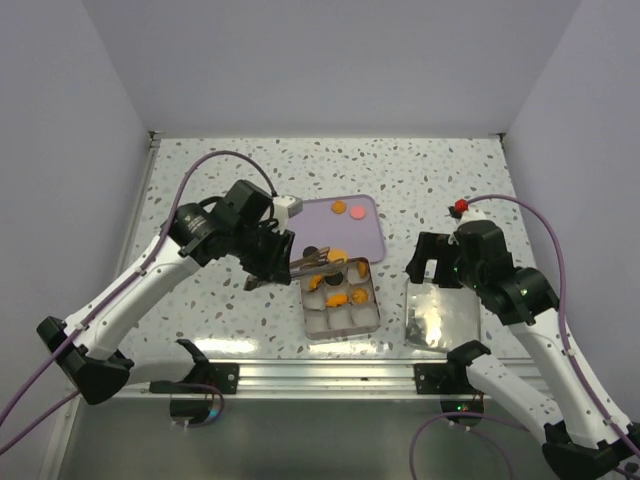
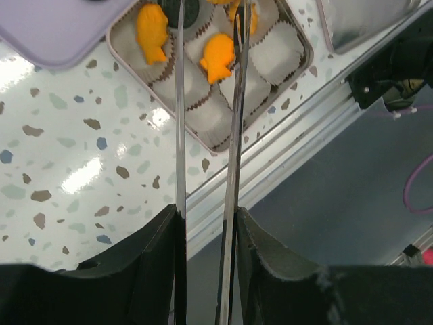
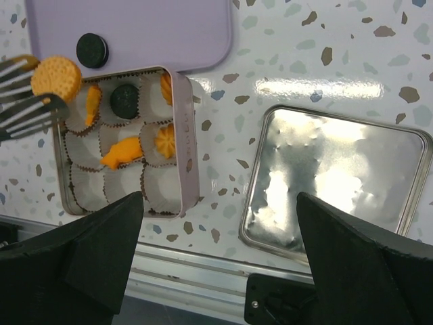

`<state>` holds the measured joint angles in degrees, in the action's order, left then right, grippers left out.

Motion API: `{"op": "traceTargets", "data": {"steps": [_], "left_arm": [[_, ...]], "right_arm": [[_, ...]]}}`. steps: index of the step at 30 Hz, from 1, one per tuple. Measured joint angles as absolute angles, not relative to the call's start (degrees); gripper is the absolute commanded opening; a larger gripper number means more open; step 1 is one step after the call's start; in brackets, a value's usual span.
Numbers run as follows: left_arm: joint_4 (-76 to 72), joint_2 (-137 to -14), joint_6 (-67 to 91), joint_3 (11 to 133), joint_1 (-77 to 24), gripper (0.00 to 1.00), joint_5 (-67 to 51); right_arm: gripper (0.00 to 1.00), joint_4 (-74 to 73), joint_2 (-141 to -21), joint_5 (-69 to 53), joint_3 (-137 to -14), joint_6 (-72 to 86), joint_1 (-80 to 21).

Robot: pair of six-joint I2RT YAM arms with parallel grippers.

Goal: Pack the cookies

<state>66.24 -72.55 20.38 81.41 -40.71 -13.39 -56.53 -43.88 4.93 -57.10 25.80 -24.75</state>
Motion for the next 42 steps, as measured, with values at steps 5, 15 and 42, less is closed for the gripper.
{"op": "traceTargets", "data": {"steps": [5, 15, 42], "left_arm": [[68.1, -67.2, 21.0, 74.7, -41.7, 0.13, -16.9], [72.3, -61.4, 24.5, 68.5, -41.8, 0.13, -18.9], [73.1, -63.5, 28.1, 67.4, -41.8, 0.41, -14.5]], "right_arm": [[0.99, -56.1, -43.8, 4.7, -57.1, 26.1, -24.8], [0.99, -55.5, -42.7, 3.0, -56.0, 27.9, -24.8], [0.99, -55.4, -41.1, 1.8, -55.1, 28.5, -24.8]]}}
